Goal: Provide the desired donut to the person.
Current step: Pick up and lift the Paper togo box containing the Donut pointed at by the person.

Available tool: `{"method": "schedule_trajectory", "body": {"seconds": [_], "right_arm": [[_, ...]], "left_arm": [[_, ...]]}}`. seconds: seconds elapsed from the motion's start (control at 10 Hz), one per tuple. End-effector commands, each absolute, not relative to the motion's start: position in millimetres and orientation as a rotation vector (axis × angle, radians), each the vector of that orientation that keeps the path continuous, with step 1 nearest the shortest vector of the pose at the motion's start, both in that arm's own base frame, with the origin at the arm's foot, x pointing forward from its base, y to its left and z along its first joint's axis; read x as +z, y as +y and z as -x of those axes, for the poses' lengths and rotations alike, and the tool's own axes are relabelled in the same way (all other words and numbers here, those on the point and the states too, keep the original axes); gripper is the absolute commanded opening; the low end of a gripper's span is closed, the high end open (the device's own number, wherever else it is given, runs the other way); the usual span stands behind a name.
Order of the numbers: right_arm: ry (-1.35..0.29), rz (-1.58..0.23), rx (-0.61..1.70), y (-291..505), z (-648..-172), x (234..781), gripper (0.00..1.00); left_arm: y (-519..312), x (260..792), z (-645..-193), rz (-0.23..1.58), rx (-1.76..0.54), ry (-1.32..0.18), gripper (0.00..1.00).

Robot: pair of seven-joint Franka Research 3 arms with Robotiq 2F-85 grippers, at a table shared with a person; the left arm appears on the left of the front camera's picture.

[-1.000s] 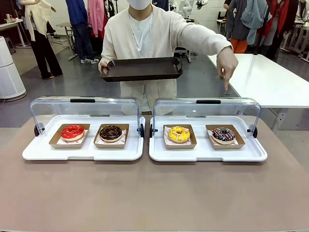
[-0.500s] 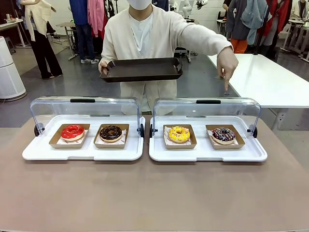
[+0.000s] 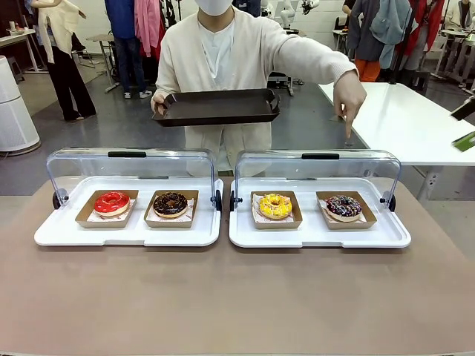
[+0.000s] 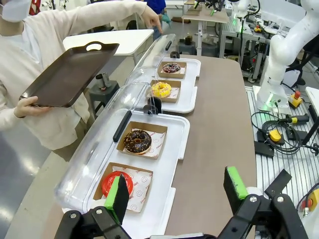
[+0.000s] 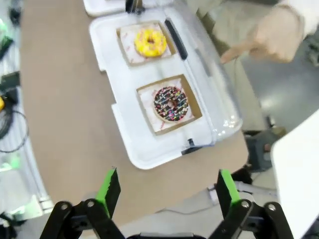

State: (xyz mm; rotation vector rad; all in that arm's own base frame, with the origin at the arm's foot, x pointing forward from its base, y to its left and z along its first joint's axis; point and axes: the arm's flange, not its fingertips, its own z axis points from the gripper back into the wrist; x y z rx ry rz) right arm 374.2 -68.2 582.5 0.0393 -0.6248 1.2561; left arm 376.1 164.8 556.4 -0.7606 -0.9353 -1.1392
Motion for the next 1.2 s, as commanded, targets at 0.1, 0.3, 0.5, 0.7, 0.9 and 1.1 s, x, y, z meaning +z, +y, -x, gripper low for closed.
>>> {"method": "schedule_trajectory", "body": {"seconds": [0.1,0.3,0.5,0.7,0.9,1.1], "right_arm": [[-0.565,0.241,1.379,-20,-364,541,1.0],[-0.664,0.19,1.409,-4,-357,545,1.0],[-0.577,0.205,1.42,-14,-368,547,1.0],[-0.577,0.205,1.42,-14,-368,547,1.0],[-0.596,0.215,1.426,-17,-364,545,1.0],[-0.441,0.163,1.597,22,-368,544,1.0]], "left_arm": [[165,557,-376,0.75,-1.138,-0.948,1.0],[165,557,-376,0.75,-1.138,-0.948,1.0],[165,557,-376,0.75,-1.138,-0.948,1.0],[165,557,-376,0.75,-1.138,-0.948,1.0],[165,557,-376,0.75,-1.138,-0.948,1.0],[165,557,-376,0.75,-1.138,-0.948,1.0]]}}
